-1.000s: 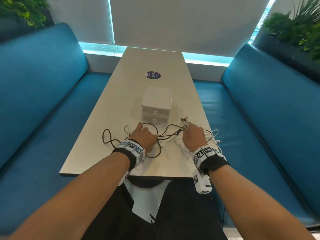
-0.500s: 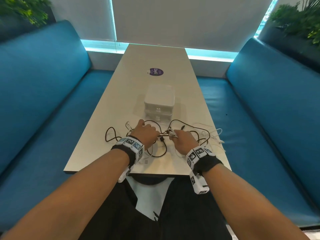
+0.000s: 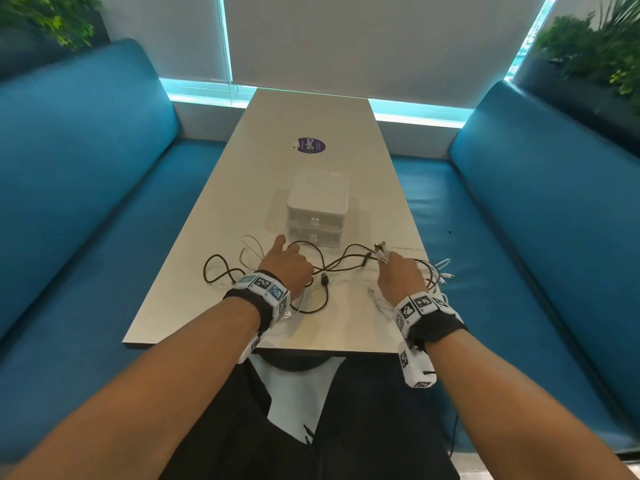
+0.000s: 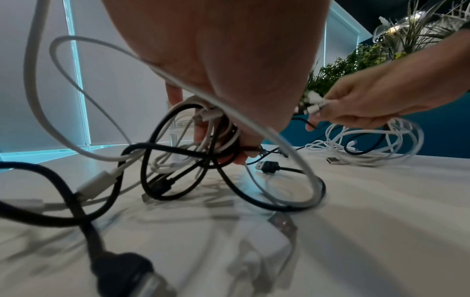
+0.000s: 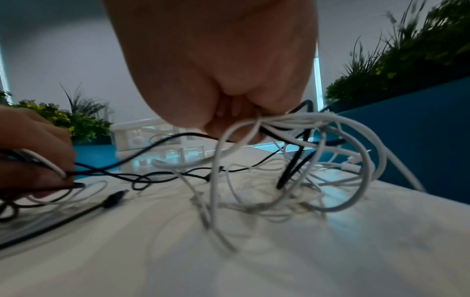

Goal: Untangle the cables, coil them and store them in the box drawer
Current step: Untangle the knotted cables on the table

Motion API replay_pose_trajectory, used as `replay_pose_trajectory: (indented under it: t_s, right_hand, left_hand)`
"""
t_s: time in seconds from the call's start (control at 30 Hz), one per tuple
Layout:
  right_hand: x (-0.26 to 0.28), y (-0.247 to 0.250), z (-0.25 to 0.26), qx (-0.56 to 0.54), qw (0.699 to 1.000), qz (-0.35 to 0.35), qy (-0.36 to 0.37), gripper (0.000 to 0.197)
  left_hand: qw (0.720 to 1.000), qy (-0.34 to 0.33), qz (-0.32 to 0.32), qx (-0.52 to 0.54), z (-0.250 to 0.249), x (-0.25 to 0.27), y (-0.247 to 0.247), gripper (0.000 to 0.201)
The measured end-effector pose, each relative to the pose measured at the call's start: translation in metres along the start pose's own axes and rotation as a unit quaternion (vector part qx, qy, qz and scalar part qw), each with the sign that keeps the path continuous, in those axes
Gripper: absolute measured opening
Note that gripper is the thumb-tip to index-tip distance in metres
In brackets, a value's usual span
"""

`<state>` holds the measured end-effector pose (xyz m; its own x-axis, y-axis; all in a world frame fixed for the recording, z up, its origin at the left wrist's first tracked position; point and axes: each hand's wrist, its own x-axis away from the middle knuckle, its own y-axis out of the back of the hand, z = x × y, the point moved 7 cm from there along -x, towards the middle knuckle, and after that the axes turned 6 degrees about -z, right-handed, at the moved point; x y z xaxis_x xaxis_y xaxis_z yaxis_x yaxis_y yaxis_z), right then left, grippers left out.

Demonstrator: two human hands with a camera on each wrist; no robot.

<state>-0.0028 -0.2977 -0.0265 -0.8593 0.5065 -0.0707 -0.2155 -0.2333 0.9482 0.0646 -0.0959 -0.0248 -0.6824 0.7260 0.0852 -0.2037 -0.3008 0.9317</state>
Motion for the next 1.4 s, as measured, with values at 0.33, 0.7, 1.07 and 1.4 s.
replay_pose_trajectory:
  t_s: [0.33,0.7,1.07,1.4]
  right_hand:
    - [0.033,-0.017,0.073,-0.079,0.974,0.085,0.195,0.03]
    - [0.03,-0.023,0.069,-0.05,0.976,0.073,0.198,0.02]
    - [0.012,-0.004,0.031,0.036,0.993,0.042,0.102,0.023]
    - [0.004,0.017,-0.001,0.015,1.0,0.003,0.014,0.022]
  left_hand:
    - [1.0,-0.009,-0.02,0.002,-0.014,-0.001,0.008,0.022]
    - [0.996,-0.001,-0.081,0.042,-0.011,0.002,0.016,0.021]
    - [0.998,0.064,-0.012,0.018,0.01,0.004,0.012,0.029]
    - [0.999,0.039,-0.01,-0.015,0.015,0.011,-0.004,0.03]
